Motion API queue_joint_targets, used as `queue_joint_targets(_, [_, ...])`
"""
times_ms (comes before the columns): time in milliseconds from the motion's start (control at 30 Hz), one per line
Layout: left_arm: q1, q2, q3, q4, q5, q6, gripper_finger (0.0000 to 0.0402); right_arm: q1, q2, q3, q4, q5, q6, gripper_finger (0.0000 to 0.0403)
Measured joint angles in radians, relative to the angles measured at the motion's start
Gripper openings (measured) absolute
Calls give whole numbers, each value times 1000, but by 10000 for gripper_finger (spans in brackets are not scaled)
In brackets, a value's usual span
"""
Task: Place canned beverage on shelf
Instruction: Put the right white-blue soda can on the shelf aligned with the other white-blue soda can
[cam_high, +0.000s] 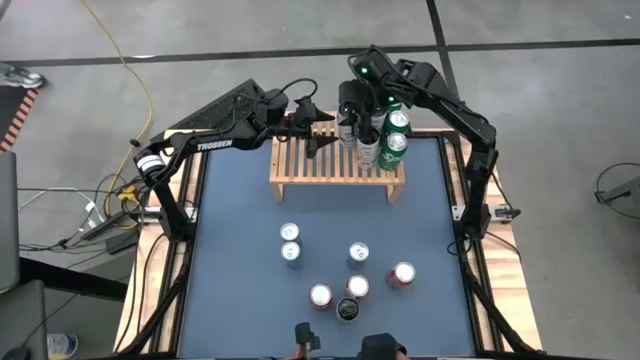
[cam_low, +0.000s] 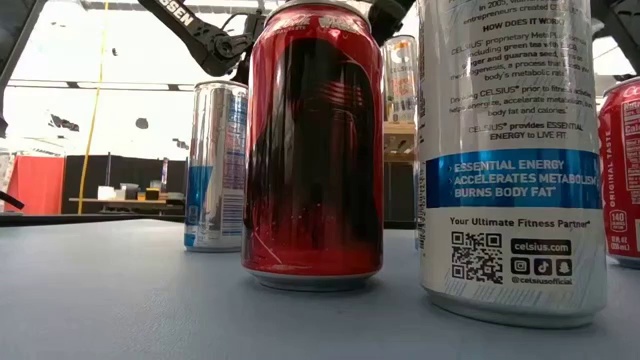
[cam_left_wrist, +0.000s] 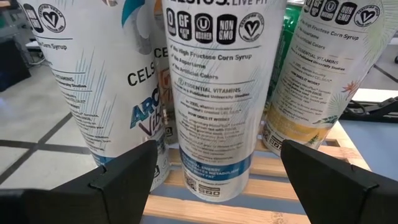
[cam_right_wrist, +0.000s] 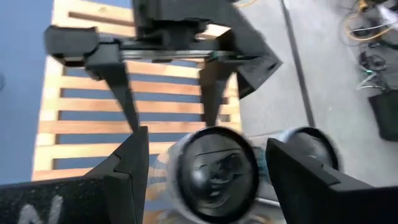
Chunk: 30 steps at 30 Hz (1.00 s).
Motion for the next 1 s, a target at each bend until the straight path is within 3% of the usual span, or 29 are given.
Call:
queue_joint_targets(133, [0, 0, 0, 0, -15, -7, 328, -12, -27, 0, 21, 11, 2, 256])
queue_joint_targets(400, [-27, 0, 1, 15, 14, -87, 328, -17, -140, 1, 7, 132, 12, 256])
queue_joint_targets(500, [-67, 1, 1, -3, -78, -45, 328, -18, -178, 1, 6, 135, 38, 256])
queue_joint_targets(700, [-145, 1, 1, 10, -374, 100, 328, -18, -219, 1, 5, 137, 82, 256])
queue_joint_targets(900, [-140, 1, 1, 16, -496, 92, 328, -18, -228, 1, -22, 137, 85, 256])
queue_joint_targets(1000, [-126, 1, 1, 22, -489, 83, 328, -18, -228, 1, -35, 137, 85, 256])
